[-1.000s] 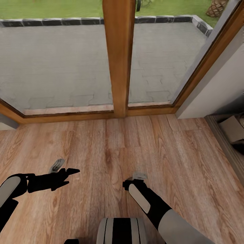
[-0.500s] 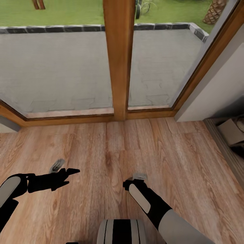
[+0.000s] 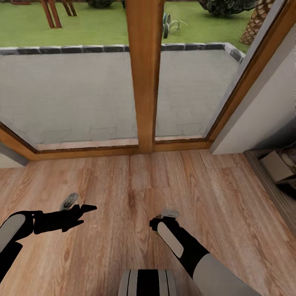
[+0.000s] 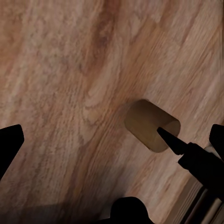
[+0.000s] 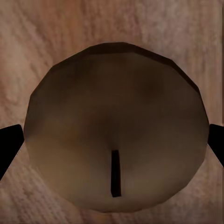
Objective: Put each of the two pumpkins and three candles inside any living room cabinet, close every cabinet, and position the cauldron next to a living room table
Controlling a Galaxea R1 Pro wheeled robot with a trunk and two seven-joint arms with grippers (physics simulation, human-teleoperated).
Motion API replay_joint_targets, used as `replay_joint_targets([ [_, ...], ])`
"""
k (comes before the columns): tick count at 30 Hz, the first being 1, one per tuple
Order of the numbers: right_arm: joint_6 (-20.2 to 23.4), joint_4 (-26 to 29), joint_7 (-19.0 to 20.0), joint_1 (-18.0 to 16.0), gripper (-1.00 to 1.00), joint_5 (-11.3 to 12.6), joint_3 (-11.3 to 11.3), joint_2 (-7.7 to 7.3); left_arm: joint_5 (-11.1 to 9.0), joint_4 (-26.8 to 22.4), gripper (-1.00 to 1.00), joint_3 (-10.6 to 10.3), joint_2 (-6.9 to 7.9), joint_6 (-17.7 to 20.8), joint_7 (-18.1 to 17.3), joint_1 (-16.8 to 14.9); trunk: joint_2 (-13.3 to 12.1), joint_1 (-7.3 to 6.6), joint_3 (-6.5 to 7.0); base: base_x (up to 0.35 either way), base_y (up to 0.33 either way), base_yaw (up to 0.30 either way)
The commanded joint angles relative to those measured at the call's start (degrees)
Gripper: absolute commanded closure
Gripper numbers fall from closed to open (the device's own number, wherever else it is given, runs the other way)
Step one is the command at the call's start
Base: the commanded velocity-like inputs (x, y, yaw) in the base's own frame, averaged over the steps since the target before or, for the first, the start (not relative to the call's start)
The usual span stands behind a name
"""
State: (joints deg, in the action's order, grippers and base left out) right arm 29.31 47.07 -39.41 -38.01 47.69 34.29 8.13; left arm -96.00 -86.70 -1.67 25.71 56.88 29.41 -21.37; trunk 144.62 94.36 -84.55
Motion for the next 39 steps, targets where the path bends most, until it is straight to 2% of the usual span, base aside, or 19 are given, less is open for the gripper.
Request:
replay_joint_targets([
  [1, 0.6, 0.2, -0.5, 0.0, 1.00, 0.7, 0.1, -0.04, -0.5, 0.0, -1.00, -0.1, -0.02, 0.0, 0.6, 0.0, 0.0, -0.03, 0.19, 0.000, 0.000, 0.000],
  [7, 1.3, 0.4, -0.7, 0.0, 1.00, 0.8, 0.0, 0.05, -0.2, 0.0, -1.00, -0.3, -0.05, -0.1, 1.1, 0.0, -0.1, -0.19, 1.52, 0.000, 0.000, 0.000],
  [15, 3.7, 0.4, -0.8, 0.0, 1.00, 1.0, -0.1, 0.30, -0.1, -0.1, -1.00, -0.3, -0.60, -0.2, 9.5, 0.0, -0.2, -0.39, 3.28, 0.000, 0.000, -0.001],
  [18, 3.9, 0.4, -0.8, 0.0, 1.00, 1.1, -0.1, 0.24, -0.1, -0.1, -1.00, -0.3, -0.64, -0.2, 10.8, 0.0, -0.2, -0.47, 3.85, 0.000, 0.000, -0.095],
  [27, 5.9, 0.4, -0.8, 0.0, 1.00, 1.2, -0.3, 0.30, -0.1, -0.1, -1.00, -0.2, -0.52, -0.3, 11.6, -0.1, -0.3, -0.70, 5.30, 0.000, 0.000, -0.189],
  [39, 6.1, 0.3, -0.8, 0.0, 1.00, 1.3, -0.4, 0.73, 0.0, 0.0, -1.00, -0.1, -0.40, -0.3, 11.6, -0.1, -0.5, -1.01, 7.18, 0.000, 0.000, -0.206],
])
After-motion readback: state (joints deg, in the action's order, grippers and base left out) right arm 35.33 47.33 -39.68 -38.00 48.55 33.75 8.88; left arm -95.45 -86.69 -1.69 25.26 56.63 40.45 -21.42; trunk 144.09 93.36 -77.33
